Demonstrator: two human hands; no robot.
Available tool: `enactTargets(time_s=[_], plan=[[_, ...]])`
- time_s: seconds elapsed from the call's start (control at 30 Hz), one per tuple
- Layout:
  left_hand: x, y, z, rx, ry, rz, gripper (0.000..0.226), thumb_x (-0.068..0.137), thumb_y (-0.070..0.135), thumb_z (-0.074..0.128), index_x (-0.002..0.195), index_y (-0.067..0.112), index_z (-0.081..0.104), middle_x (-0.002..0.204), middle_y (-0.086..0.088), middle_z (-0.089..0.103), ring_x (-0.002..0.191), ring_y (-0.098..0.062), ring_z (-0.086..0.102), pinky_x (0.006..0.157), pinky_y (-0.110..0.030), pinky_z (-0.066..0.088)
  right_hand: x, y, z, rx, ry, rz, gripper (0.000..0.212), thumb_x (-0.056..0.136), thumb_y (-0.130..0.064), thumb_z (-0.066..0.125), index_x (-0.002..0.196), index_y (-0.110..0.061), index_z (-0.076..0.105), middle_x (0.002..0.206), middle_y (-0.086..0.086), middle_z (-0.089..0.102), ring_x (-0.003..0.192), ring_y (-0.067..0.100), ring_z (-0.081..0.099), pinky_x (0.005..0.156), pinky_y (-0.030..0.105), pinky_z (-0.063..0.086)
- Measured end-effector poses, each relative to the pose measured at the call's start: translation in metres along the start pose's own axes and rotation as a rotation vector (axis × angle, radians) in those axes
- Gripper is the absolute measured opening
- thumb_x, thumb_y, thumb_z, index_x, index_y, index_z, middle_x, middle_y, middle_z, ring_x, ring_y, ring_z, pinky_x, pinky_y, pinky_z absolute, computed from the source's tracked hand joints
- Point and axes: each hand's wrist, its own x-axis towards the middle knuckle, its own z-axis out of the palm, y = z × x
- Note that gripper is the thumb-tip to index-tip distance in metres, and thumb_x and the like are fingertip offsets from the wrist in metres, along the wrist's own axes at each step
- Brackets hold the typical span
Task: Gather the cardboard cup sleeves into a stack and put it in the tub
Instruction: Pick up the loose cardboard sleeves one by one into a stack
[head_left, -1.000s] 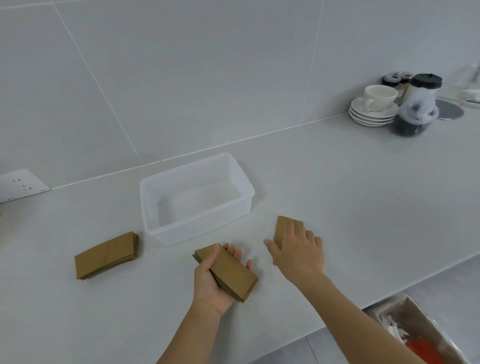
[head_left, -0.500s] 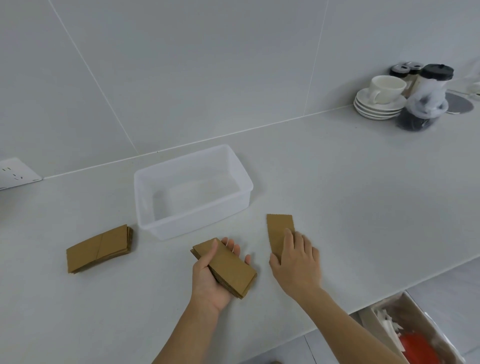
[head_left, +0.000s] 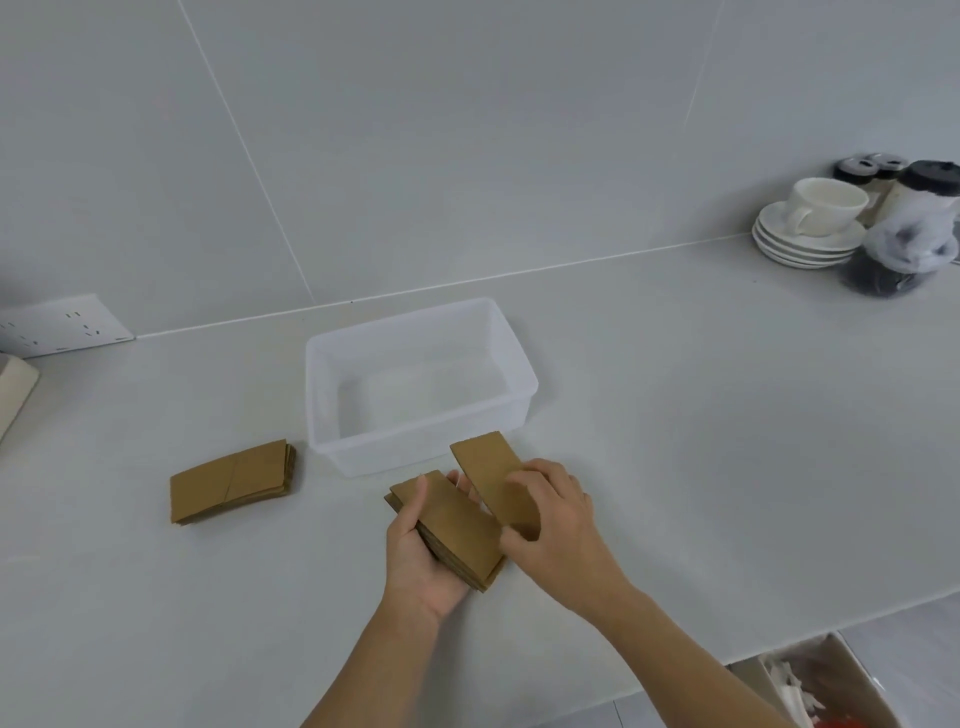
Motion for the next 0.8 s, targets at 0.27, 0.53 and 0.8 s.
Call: enactTargets(time_s=[0.27,0.53,0.8], plan=[[-0.01,0.017,-0.012,-0.002,-0.025,0.026,0.057,0.068,0.049,0.063,0.106,0.006,0.067,0.099,-0.016,0.069,0.094,-0.033,0.063,0.09,-0.048,0.047,0.001,-0.034,0.016,0.145,-0.196,-0.102,0.042,0.081,-0.021,0.055,0.122,-0.023,0.047,0.125,-0.017,0.031,0.113,0.008,0.029,0.097,0.02,0.028],[-0.019,0.033,-0.022,-0.08,-0.057,0.115,0.047,0.073,0.04,0.063,0.109,0.009,0.062,0.102,-0.01,0.068,0.095,-0.027,0.063,0.085,-0.041,0.054,0.004,-0.047,0.034,0.115,-0.269,-0.206,0.043,0.082,-0.019,0.054,0.124,-0.021,0.049,0.139,-0.008,0.033,0.107,0.002,0.024,0.104,0.022,0.023],[-0.021,0.039,-0.033,-0.107,-0.03,0.124,0.045,0.068,0.028,0.072,0.108,0.008,0.061,0.098,-0.009,0.07,0.095,-0.023,0.064,0.08,-0.037,0.057,0.005,-0.05,0.045,0.089,-0.336,-0.242,0.042,0.081,-0.022,0.052,0.124,-0.022,0.048,0.136,-0.008,0.036,0.11,0.006,0.029,0.099,0.02,0.021]])
